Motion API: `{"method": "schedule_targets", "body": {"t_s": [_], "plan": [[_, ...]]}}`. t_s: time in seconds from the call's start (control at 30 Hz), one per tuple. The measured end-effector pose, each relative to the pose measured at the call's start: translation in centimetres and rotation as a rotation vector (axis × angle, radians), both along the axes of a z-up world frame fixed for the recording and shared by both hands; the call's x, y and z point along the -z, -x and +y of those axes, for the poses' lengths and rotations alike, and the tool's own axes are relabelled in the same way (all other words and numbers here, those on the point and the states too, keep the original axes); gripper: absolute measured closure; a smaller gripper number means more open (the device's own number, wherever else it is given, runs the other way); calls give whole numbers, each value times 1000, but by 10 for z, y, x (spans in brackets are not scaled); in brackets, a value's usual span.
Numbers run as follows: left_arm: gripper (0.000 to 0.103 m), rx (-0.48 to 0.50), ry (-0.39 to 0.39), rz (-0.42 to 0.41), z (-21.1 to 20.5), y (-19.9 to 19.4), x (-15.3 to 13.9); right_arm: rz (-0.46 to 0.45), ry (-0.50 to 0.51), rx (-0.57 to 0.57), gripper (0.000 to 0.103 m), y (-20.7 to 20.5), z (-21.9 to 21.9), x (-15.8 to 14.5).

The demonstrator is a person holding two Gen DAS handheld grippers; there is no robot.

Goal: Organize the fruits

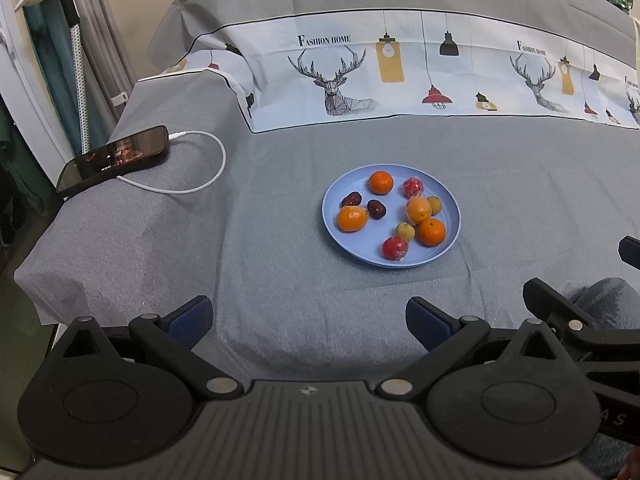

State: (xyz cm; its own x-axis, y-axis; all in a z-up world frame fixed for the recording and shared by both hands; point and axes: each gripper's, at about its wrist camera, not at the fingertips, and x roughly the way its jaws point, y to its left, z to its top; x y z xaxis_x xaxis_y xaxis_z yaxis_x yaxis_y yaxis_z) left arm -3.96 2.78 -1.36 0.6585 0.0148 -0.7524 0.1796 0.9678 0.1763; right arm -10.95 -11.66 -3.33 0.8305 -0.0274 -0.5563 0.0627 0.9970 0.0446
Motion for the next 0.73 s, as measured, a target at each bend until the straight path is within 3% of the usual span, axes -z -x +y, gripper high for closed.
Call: {"method": "schedule_targets", "body": {"t_s": [0.73], "plan": [[0, 0, -20, -6, 0, -3, 0, 6, 0, -3, 1, -2, 2, 1]]}}
